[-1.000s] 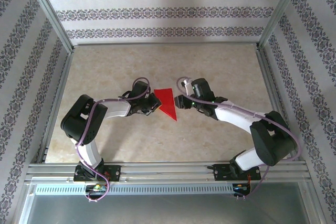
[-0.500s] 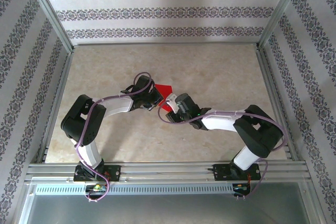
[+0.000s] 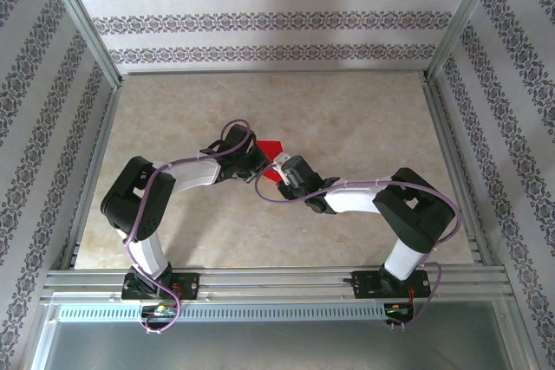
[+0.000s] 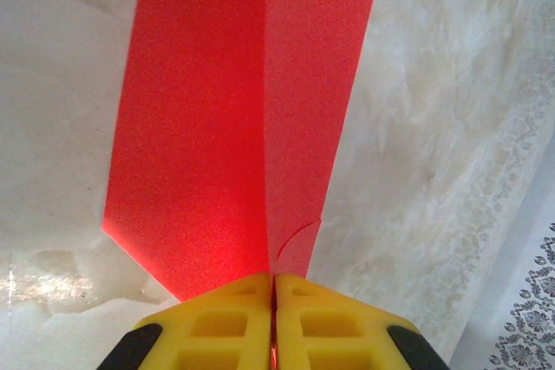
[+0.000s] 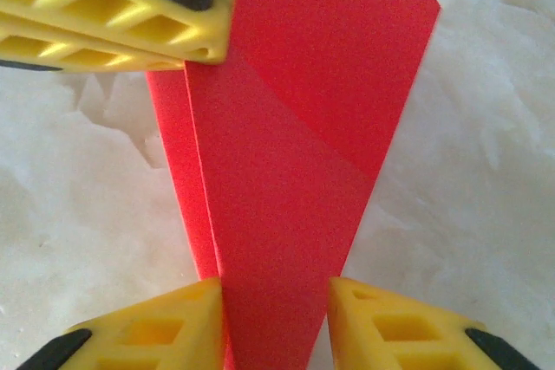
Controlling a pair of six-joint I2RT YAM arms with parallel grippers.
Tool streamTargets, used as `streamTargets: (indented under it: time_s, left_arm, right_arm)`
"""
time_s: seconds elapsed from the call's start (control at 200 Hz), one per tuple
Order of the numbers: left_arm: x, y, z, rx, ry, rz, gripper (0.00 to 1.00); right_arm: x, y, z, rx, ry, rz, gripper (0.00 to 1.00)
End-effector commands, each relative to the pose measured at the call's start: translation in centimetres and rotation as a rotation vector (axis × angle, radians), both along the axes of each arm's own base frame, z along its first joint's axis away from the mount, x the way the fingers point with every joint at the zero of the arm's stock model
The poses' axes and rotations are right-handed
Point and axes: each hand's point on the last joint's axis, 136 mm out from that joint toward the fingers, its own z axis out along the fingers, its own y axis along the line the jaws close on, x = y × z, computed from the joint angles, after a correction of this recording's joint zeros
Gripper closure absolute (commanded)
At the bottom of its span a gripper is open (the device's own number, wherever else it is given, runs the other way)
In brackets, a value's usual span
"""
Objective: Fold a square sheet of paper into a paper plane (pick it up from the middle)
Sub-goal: Fourth fold the wing at the center of the table.
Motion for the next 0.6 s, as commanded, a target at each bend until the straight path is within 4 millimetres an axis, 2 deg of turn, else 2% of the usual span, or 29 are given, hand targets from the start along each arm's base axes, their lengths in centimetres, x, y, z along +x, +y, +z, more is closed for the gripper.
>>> streamTargets:
  time_s: [0.0,0.37,0.595]
  left_arm:
    - [-0.2,0.0,-0.1,0.004,0.031,0.023,0.90]
    - [-0.1,-0.1,0.1,0.000,0.026,0.025,0.87]
    - [-0.1,-0.1,0.2,0.006,0.029,0.019,0.88]
  right_arm:
    - [0.7,0.3,0.5,0.013,-0.017,-0.033,0.67]
    - [0.3,0.1,-0.4,0.012,0.015,-0.038,0.77]
    - [0.5,-0.4,-0.7,0.007,0.026,-0.054,0.73]
